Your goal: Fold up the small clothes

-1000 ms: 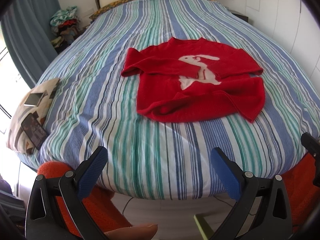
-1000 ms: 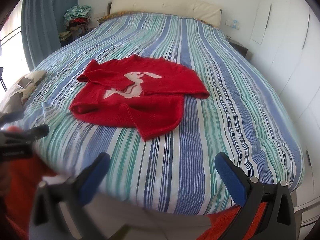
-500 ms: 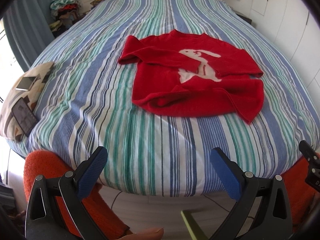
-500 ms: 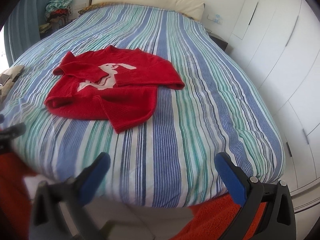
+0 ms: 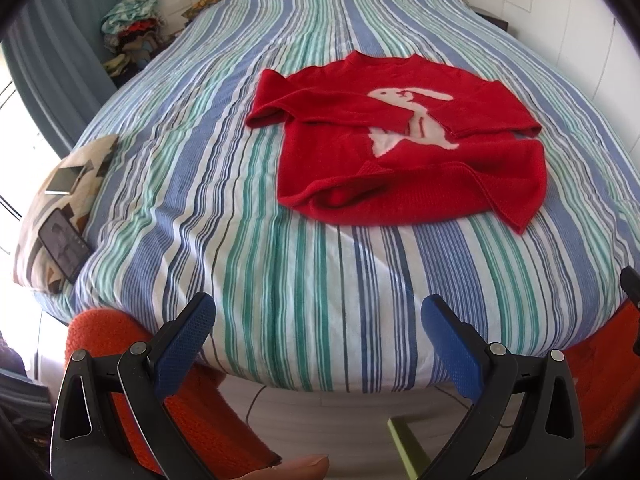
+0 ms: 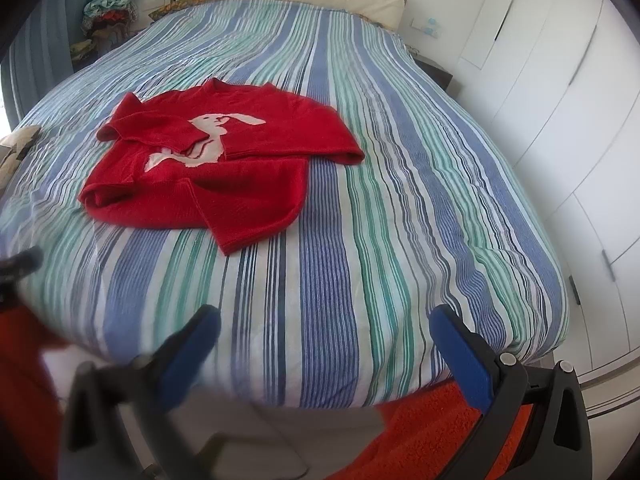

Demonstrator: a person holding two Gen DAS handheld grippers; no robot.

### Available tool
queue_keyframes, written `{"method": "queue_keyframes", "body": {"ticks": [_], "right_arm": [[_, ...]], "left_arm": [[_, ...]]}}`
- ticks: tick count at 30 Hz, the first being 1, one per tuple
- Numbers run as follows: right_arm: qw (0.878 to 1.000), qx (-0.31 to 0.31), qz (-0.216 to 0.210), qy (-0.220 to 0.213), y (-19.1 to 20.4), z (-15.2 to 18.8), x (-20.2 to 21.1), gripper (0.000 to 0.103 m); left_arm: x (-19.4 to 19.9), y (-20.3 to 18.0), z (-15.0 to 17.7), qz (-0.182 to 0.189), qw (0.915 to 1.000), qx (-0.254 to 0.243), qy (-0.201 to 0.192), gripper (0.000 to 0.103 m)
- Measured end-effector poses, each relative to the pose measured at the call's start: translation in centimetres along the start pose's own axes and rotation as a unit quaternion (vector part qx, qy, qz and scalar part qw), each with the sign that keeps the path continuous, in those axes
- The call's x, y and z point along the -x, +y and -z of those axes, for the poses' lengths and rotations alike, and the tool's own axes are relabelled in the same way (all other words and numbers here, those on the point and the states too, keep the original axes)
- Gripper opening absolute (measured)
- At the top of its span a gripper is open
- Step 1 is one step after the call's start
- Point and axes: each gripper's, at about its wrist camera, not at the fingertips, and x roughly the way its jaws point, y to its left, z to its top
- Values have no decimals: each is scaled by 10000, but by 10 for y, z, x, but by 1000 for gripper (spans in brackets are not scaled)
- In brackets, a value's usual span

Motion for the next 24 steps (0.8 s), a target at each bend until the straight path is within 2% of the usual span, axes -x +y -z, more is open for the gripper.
{"method": "queue_keyframes", "body": {"ticks": [4,6,9,11,12,14,15,16,17,18,19,20,21,23,24], "right_arm": [[10000,13,1,6,1,0,0,103],[9999,-13,-124,-15,-1,-1,-1,103],[9955,-182,-925,-71,-10,-9,-7,103],[9841,-517,-1687,-181,-21,-15,-17,103],[9726,-789,-2180,-169,-26,-18,-28,103],[9401,-1446,-3079,234,-31,-19,-63,103],[9165,-1813,-3530,509,-29,-18,-85,102],[8917,-2122,-3931,731,-26,-15,-107,97],[8756,-2386,-4099,914,-21,-12,-129,91],[8667,-2636,-4086,1113,-17,-9,-149,80],[8581,-2897,-4050,1252,-14,-6,-166,76],[8466,-3203,-4076,1208,-13,-5,-178,76],[8348,-3503,-4131,986,-14,-5,-186,76],[8230,-3712,-4245,690,-11,-12,-196,67],[8198,-3690,-4332,648,-9,-17,-199,41]], "left_arm": [[-5,6,0,-29,10000,68,59,103],[-13,18,-1,-143,9992,294,223,103],[-26,50,-1,-141,9941,964,483,102],[-33,68,2,-195,9898,1303,542,102],[-36,74,4,-196,9882,1416,555,102],[-41,82,7,-84,9853,1592,613,102],[-43,84,9,17,9838,1667,664,102],[-45,85,10,143,9823,1731,703,102],[-45,84,11,257,9809,1781,745,102],[-45,83,12,349,9798,1815,764,102],[-44,81,13,425,9793,1828,761,102],[-43,79,13,465,9793,1820,752,102],[-42,77,13,470,9798,1795,745,102],[-42,74,13,458,9813,1715,745,102],[-42,74,13,469,9816,1687,762,102]]}}
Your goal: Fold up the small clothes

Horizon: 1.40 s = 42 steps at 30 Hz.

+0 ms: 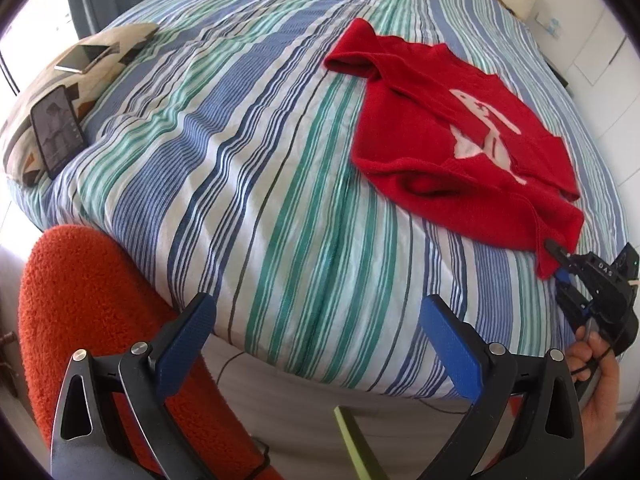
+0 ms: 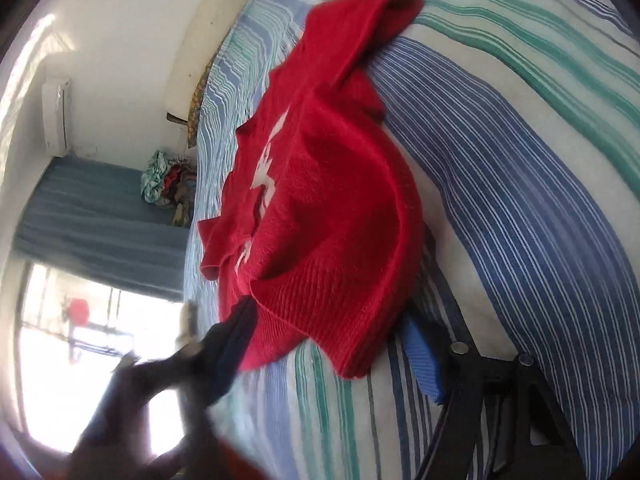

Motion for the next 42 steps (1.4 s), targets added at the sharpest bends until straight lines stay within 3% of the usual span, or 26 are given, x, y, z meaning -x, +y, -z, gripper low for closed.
{"method": "queue_keyframes", "body": {"ticks": [1,2,4,7,8,11,14,16,18,21,24,28,30,33,37,38,39,40,42], "right_arm": [[9999,44,35,132,2,-2,-5,10],[9995,44,142,283,5,-2,-4,10],[9990,170,-46,400,16,1,16,8],[9923,1098,-69,572,47,11,68,8],[9873,1434,75,676,52,15,80,8],[9686,2103,1071,785,44,22,95,8],[9661,1963,1563,608,6,22,90,8],[9799,1367,1350,534,-21,19,86,10],[9892,894,1058,486,-36,13,88,11],[9887,1025,1057,268,-32,3,95,27],[9901,962,987,254,-34,0,97,31],[9871,1139,1092,268,-30,1,96,35],[9868,1167,1095,261,-29,3,94,38],[9871,1139,1104,228,-29,4,95,38],[9875,1136,1066,234,-31,3,98,43],[9875,1138,1062,245,-32,2,99,43],[9873,1147,1064,259,-33,2,98,43],[9870,1163,1077,273,-33,2,98,43],[9862,1207,1099,280,-33,3,97,43]], "left_arm": [[1,1,0,25,10000,-14,9,102],[3,3,0,49,10000,-17,-10,102],[7,9,1,70,9999,-6,-105,102],[1,14,1,145,9998,-12,-132,102],[-4,13,0,198,9998,-16,-53,102],[-19,5,-9,619,9979,51,174,102],[-30,-9,-24,1030,9942,40,308,102],[-34,-21,-38,1211,9919,70,367,101],[-30,-39,-60,1307,9913,-114,128,101],[-38,-88,-99,1106,9865,-1206,-79,102],[-69,-124,-128,356,9846,-1701,-161,102],[-129,-153,-145,-137,9807,-1881,519,101],[-148,-160,-136,-337,9691,-2231,1001,93],[-131,-151,-106,-320,9408,-3127,1267,92],[-77,-88,-49,-12,8998,-4045,1637,93],[-64,-68,-38,-22,8940,-4153,1681,93],[-51,-50,-31,-68,8938,-4170,1648,93],[-39,-34,-28,-94,8997,-4072,1570,93],[-19,-8,-34,140,9277,-3478,1348,94]]}}
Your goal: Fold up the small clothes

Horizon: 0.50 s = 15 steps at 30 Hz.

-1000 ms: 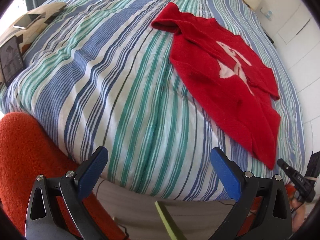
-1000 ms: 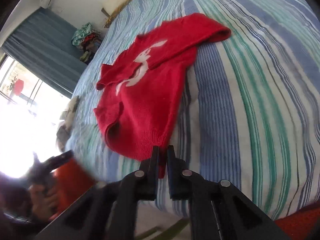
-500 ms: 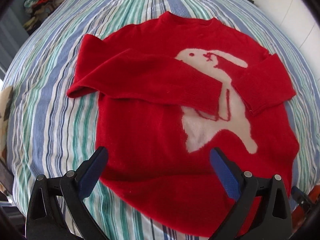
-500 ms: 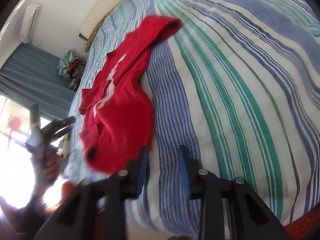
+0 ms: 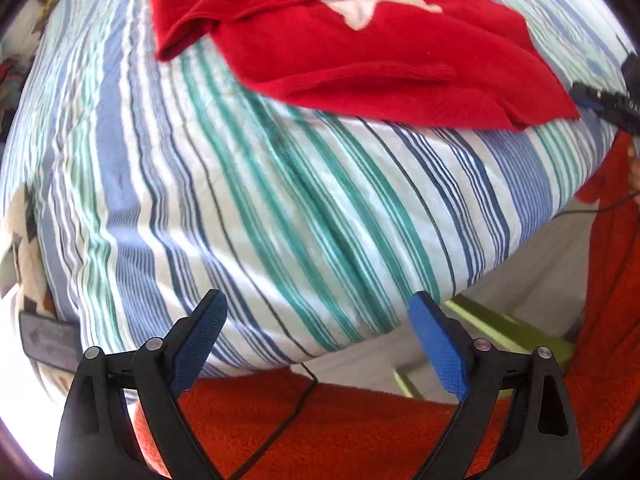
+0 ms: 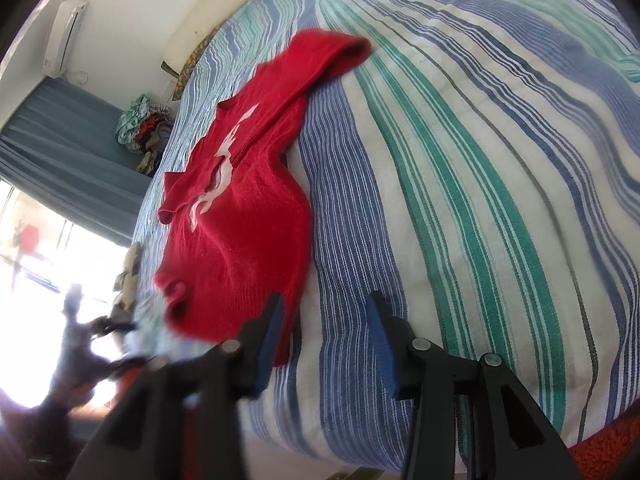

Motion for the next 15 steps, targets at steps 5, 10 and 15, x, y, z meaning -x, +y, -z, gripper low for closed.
{"method": "queue_keyframes", "body": {"ticks": [5,10,15], "right_arm": [[9987,-272,-412,-159,-1,-5,2,44],[9979,-379,-467,-235,-1,-6,1,45],[9993,-218,-232,-188,3,-4,0,45]], "left_arm": [[6,23,-29,1057,9748,1641,-1083,95],[-5,-19,-133,297,9872,596,-1452,96],[-52,-54,-169,-232,9873,-1466,-572,95]]}}
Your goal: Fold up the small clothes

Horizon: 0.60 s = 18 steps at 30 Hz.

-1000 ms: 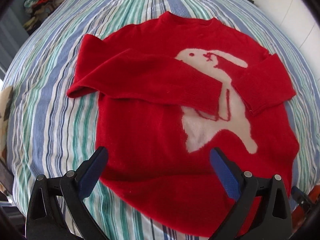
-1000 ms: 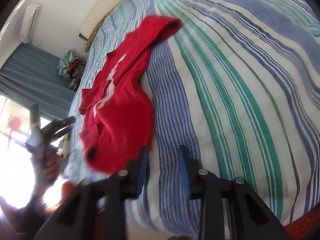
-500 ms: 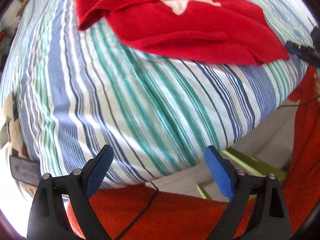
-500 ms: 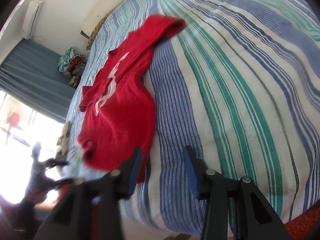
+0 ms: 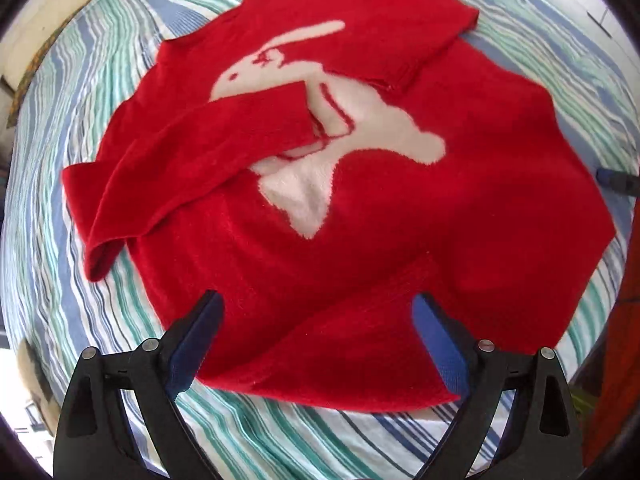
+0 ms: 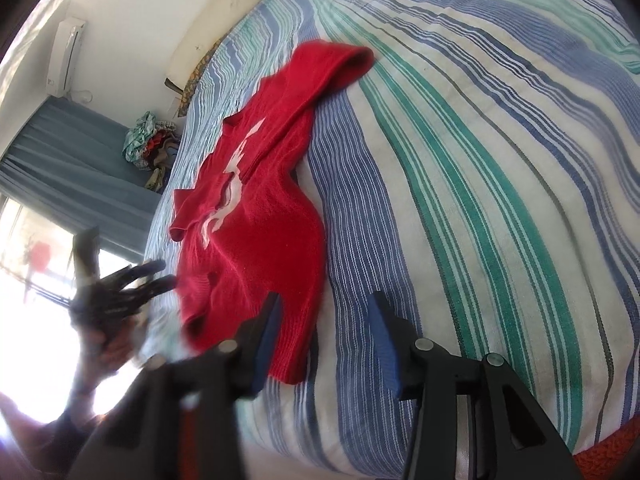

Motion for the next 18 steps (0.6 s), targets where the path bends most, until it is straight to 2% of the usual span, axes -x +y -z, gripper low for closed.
{"method": "queue_keyframes", "body": {"ticks": [3,4,6,7,8,9,12,15,18], "right_arm": [[10000,63,35,58,1,1,-2,45],[9999,67,46,78,0,1,-3,45],[9999,28,45,98,-2,0,-4,45],[9999,-8,29,98,-3,0,-4,45],[9999,-43,9,94,-4,0,-4,45],[9999,-76,-8,90,-4,-1,-5,45],[9999,-160,-26,50,-6,-2,-3,46],[9998,-187,-22,3,-9,-3,2,46],[9998,-189,-7,-53,-10,-3,9,47]], "left_arm": [[-17,-8,-1,1015,9933,-401,393,93],[-17,-10,0,1096,9916,-538,423,92],[-16,-13,2,1130,9900,-723,437,81],[-16,-12,3,1223,9890,-689,474,59],[-14,-8,4,1349,9878,-594,491,26],[-11,-5,6,1394,9878,-530,452,10],[14,0,24,1418,9880,-599,99,7],[53,8,62,1485,9861,-716,-193,6],[75,22,112,1168,9905,-688,-212,13]]}}
